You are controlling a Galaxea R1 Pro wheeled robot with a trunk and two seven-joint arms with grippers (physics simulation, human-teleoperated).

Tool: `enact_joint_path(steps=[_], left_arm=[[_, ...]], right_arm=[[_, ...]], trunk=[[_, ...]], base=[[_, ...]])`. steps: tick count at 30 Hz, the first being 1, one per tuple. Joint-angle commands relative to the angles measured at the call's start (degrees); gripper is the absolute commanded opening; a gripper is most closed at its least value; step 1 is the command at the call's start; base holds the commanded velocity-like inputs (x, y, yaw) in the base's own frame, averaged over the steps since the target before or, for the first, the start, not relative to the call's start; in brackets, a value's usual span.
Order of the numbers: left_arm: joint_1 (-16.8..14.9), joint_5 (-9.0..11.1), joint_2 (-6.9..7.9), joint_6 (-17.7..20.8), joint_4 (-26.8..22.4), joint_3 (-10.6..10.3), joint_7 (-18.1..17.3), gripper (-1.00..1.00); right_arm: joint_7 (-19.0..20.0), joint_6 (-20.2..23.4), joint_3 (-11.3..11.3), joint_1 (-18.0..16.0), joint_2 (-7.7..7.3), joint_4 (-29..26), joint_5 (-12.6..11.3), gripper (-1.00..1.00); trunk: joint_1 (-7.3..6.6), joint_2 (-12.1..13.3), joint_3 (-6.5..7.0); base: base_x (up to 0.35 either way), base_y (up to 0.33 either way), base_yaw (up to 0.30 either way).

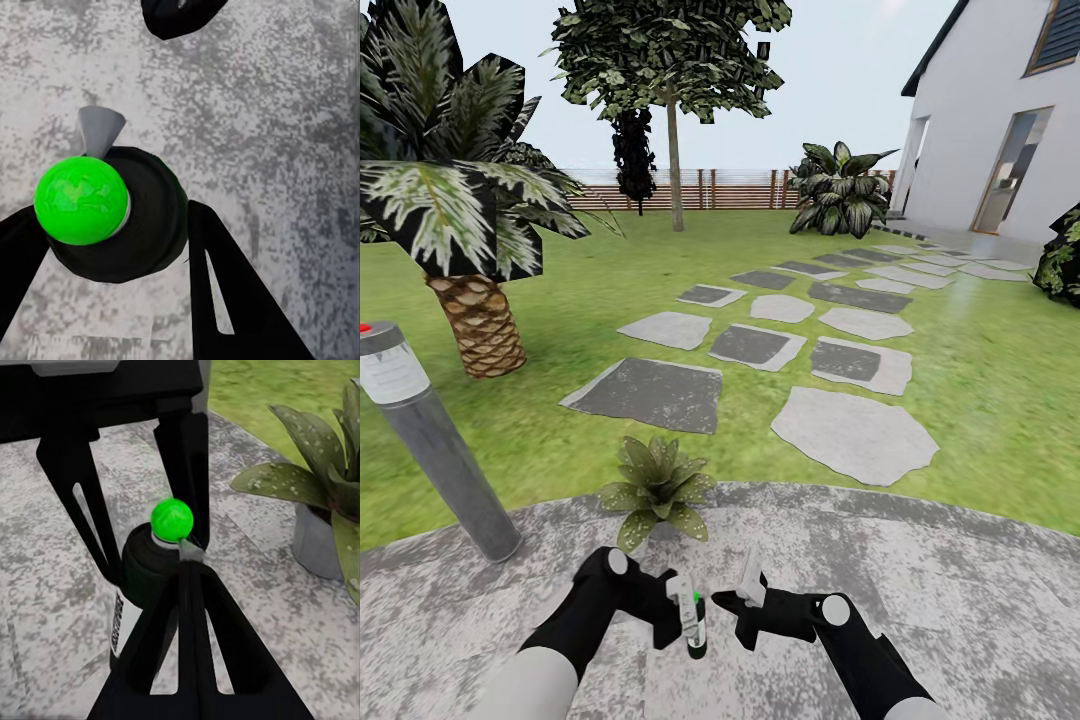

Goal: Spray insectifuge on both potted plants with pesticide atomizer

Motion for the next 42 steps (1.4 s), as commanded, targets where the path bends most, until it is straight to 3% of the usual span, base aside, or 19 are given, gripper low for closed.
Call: enact_joint_path(steps=[1, 14, 23, 33, 36, 40, 42], left_arm=[[-0.03, -0.33, -0.21, 0.11, -0.06, 0.28, -0.33, -1.00], [-0.03, -0.25, -1.44, 0.03, 0.02, 0.19, -0.52, -1.00], [-0.03, -0.24, -1.48, 0.19, 0.03, -1.25, -0.43, -1.00], [-0.03, -0.30, -1.26, 0.24, 0.06, -1.39, -0.35, -1.00], [0.40, -0.44, -0.13, 0.03, 0.30, -1.23, -0.40, -1.00], [0.99, -0.28, 7.54, -0.06, 0.10, -0.83, -0.36, -1.00], [1.05, -0.24, 10.30, -0.03, 0.16, -0.71, -0.34, -1.00]], right_arm=[[0.02, -0.26, -0.07, -0.02, 0.02, -0.07, 0.51, -1.00], [-0.01, -0.30, -0.07, -0.02, 0.02, -0.07, 0.53, -1.00], [-0.05, -0.30, -0.07, -0.02, 0.02, -0.07, 0.56, -1.00], [-0.05, -0.31, -0.07, -0.02, 0.02, -0.07, 0.58, -1.00], [-0.05, -0.31, -0.07, -0.02, 0.02, -0.02, 0.61, -1.00], [-0.13, -0.38, -0.07, -0.02, -0.01, 0.02, 1.15, -1.00], [-0.17, -0.39, -0.13, -0.02, -0.12, 0.02, 2.89, -1.00]], trunk=[[-0.01, -0.02, -0.05], [-0.01, -0.02, -0.05], [-0.01, -0.02, -0.05], [-0.01, -0.02, -0.05], [-0.01, -0.02, -0.05], [-0.01, -0.02, -0.05], [-0.01, -0.02, -0.05]], base=[[0.000, 0.000, 0.000], [0.000, 0.000, 0.000], [0.000, 0.000, 0.000], [0.000, 0.000, 0.000], [0.000, 0.000, 0.000], [0.000, 0.000, 0.000], [0.000, 0.000, 0.000]])
